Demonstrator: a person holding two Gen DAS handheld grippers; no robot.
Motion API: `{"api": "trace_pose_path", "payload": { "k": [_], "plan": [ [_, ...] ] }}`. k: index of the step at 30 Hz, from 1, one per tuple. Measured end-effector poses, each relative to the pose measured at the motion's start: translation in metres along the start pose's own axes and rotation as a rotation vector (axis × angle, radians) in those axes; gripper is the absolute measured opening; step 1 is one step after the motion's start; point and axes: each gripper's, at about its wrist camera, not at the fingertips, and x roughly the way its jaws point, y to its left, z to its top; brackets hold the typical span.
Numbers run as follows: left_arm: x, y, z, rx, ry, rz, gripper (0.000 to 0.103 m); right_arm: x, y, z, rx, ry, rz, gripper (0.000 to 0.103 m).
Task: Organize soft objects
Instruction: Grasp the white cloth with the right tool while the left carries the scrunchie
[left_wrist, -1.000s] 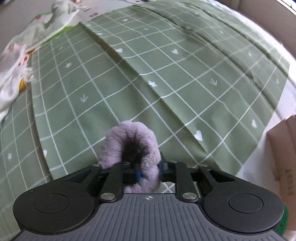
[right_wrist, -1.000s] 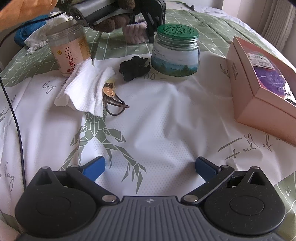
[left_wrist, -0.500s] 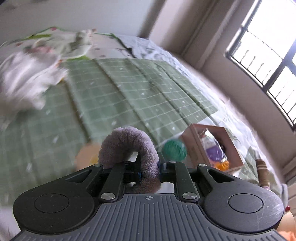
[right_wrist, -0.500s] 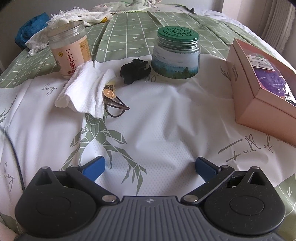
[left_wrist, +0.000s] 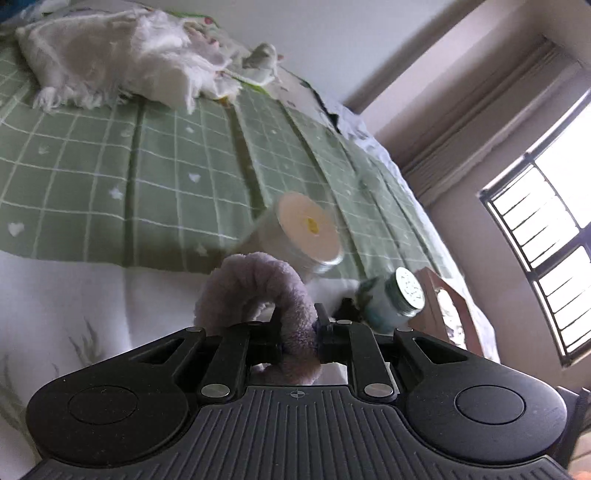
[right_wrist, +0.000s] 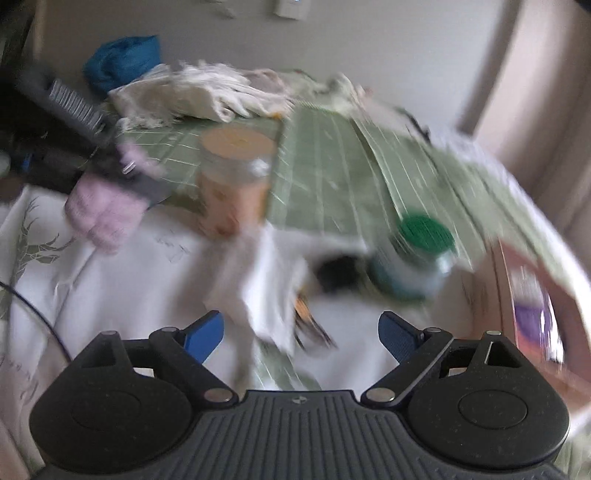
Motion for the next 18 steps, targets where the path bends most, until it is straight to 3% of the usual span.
{"api": "trace_pose_path", "payload": {
  "k": [4, 5, 6, 8, 14, 18],
  "plan": [
    [0.011, 0.027, -0.001, -0.154, 0.048, -0.005, 0.017, 0.045, 0.04, 0.014, -0.152, 0.051, -0.033, 0.054],
    [0.012, 0.029, -0.001, -0.162, 0.045, 0.0, 0.017, 0.052, 0.043, 0.016, -0.17, 0.062, -0.044, 0.041],
    [0.013, 0.029, 0.0, -0.164, 0.039, 0.003, 0.017, 0.056, 0.046, 0.019, -0.186, 0.069, -0.063, 0.022],
    [0.013, 0.027, 0.0, -0.153, 0.034, 0.0, 0.017, 0.047, 0.042, 0.031, -0.173, 0.049, -0.037, 0.006],
    [-0.003, 0.012, 0.0, -0.069, -0.038, 0.057, 0.017, -0.021, -0.054, 0.098, 0.187, -0.048, 0.223, 0.006],
    [-0.02, -0.016, 0.016, 0.008, -0.101, 0.023, 0.017, -0.05, -0.124, 0.117, 0.319, -0.098, 0.263, 0.006]
  ]
}}
